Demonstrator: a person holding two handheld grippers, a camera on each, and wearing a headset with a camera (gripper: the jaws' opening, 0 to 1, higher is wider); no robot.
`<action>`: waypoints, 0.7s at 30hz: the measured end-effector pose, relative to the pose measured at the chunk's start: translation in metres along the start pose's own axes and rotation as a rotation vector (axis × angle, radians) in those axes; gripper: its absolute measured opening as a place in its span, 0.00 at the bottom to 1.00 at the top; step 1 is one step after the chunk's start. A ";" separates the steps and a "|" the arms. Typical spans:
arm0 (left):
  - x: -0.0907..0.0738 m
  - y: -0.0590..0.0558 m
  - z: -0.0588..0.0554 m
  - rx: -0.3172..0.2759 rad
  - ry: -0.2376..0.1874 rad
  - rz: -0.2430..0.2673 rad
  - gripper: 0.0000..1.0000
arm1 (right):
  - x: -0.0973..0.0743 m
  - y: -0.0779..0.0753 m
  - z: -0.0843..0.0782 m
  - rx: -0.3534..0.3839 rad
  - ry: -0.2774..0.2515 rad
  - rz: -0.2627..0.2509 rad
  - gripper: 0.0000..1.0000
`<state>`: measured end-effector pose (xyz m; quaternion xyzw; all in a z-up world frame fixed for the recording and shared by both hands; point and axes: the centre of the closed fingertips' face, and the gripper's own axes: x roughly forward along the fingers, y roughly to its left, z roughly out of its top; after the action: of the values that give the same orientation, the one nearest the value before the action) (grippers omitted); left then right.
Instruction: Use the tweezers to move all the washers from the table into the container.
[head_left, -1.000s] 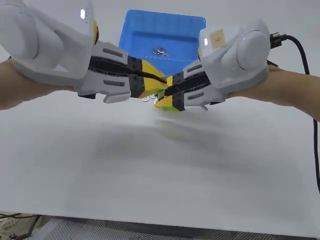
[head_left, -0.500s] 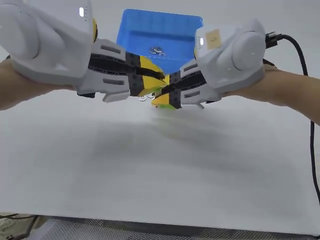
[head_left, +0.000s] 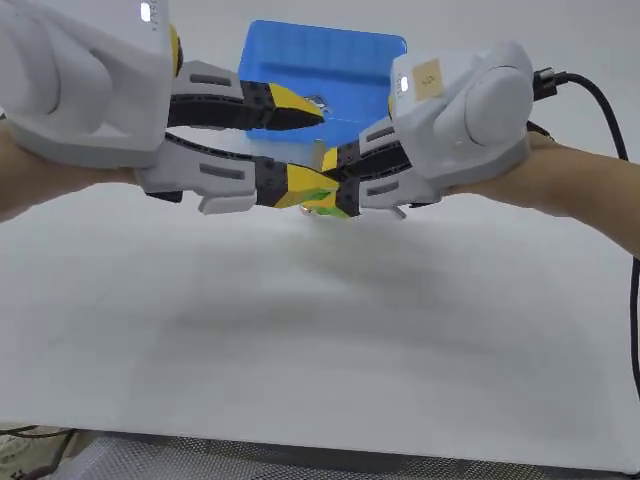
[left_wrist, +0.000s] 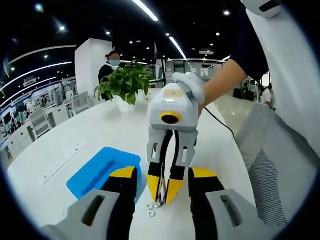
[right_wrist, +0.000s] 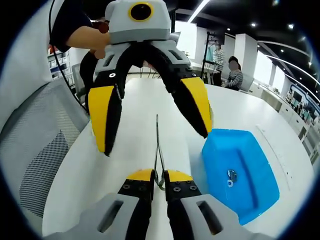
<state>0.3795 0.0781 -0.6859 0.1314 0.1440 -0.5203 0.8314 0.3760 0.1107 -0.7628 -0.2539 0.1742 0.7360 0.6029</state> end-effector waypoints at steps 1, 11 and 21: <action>-0.002 0.001 0.002 0.000 -0.014 0.014 0.54 | -0.002 0.000 0.001 0.002 -0.002 -0.004 0.09; -0.033 0.007 -0.005 -0.089 -0.048 0.134 0.86 | -0.014 0.001 0.014 0.003 -0.019 -0.025 0.09; -0.062 0.006 0.005 -0.115 -0.131 0.202 1.00 | -0.031 -0.004 0.034 -0.021 -0.028 -0.046 0.09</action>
<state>0.3591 0.1300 -0.6573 0.0630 0.1049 -0.4323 0.8934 0.3791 0.1062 -0.7172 -0.2539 0.1521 0.7272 0.6193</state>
